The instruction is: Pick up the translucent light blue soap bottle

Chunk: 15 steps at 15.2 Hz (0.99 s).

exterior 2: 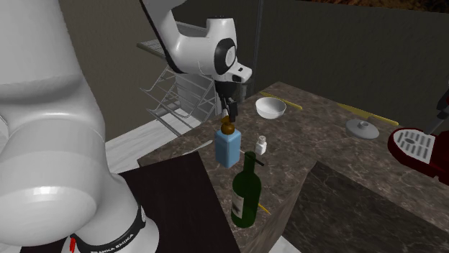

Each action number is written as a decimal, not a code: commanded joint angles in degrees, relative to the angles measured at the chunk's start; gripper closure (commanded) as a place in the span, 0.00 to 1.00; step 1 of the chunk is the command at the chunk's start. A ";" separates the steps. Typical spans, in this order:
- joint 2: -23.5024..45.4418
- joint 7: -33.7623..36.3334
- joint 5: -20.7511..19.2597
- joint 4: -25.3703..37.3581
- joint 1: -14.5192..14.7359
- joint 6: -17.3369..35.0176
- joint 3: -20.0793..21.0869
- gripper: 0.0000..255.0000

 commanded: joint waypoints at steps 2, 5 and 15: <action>2.88 3.06 -4.19 -0.03 0.76 2.24 -1.42 0.00; 5.16 5.53 -7.50 0.18 1.78 3.82 -2.98 0.00; 5.10 5.36 -7.35 0.23 1.73 3.73 -2.96 1.00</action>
